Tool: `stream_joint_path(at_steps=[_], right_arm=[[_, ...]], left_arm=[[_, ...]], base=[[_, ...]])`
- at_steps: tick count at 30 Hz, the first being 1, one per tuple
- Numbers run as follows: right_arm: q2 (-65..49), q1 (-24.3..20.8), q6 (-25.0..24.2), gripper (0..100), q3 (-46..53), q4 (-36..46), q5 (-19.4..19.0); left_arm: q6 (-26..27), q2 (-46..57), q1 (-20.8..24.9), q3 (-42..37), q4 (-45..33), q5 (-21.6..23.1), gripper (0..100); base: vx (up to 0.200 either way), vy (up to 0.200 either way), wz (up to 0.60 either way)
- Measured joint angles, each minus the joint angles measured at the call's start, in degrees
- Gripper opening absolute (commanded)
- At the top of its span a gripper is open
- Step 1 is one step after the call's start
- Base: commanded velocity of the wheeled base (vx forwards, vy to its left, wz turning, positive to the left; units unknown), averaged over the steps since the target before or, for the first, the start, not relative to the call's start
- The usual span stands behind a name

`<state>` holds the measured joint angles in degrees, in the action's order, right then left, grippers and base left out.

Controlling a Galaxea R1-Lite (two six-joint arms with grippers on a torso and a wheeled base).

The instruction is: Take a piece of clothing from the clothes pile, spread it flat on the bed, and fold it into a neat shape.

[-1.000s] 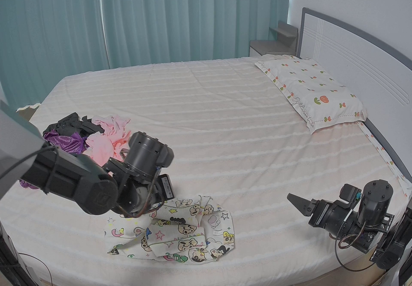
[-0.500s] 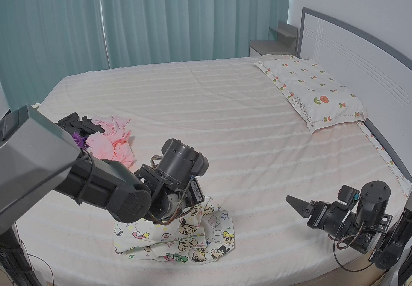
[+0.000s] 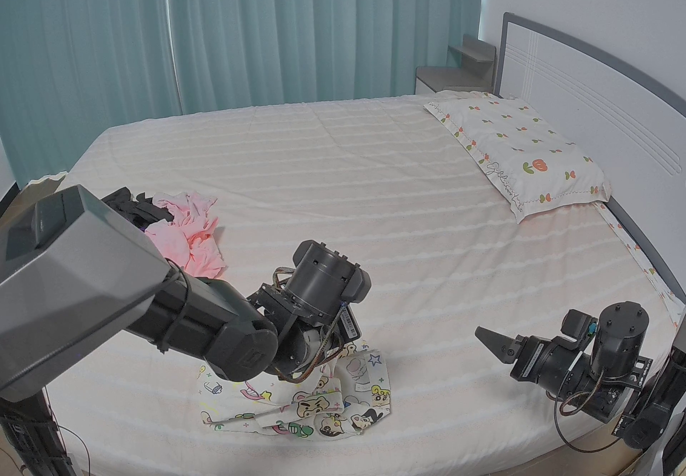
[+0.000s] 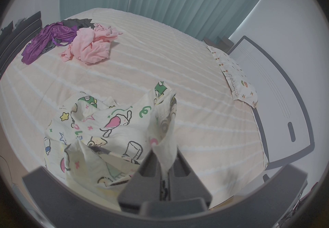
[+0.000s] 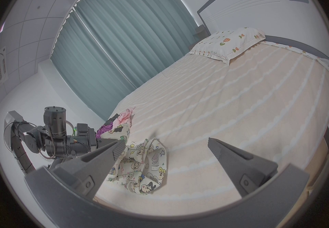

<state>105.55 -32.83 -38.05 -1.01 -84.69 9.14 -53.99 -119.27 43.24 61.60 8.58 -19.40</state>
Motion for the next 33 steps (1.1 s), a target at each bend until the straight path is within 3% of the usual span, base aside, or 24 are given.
stream_joint_path(at_steps=[14, 22, 27, 33], right_arm=[[0.49, -0.02, 0.0, 100, 0.0, -0.33, -0.09], [0.62, 0.0, 0.0, 100, 0.0, -0.33, -0.09], [0.62, -0.27, 0.0, 100, 0.0, -0.27, -0.04], [0.68, -0.73, -0.02, 100, 0.0, -0.13, 0.11]], left_arm=[[-1.07, -0.84, 0.99, -1.21, 0.15, -2.3, 100], [-1.76, 8.77, 0.3, -6.67, 0.17, -2.0, 100], [-3.9, 19.16, -1.79, -13.4, 0.2, 0.93, 100], [-11.59, 26.94, -4.35, -21.81, 0.48, 6.13, 100]], base=[[0.0, 0.0, 0.0], [0.0, 0.0, 0.0], [-0.16, 0.0, 0.0], [-0.1, 0.0, 0.0]])
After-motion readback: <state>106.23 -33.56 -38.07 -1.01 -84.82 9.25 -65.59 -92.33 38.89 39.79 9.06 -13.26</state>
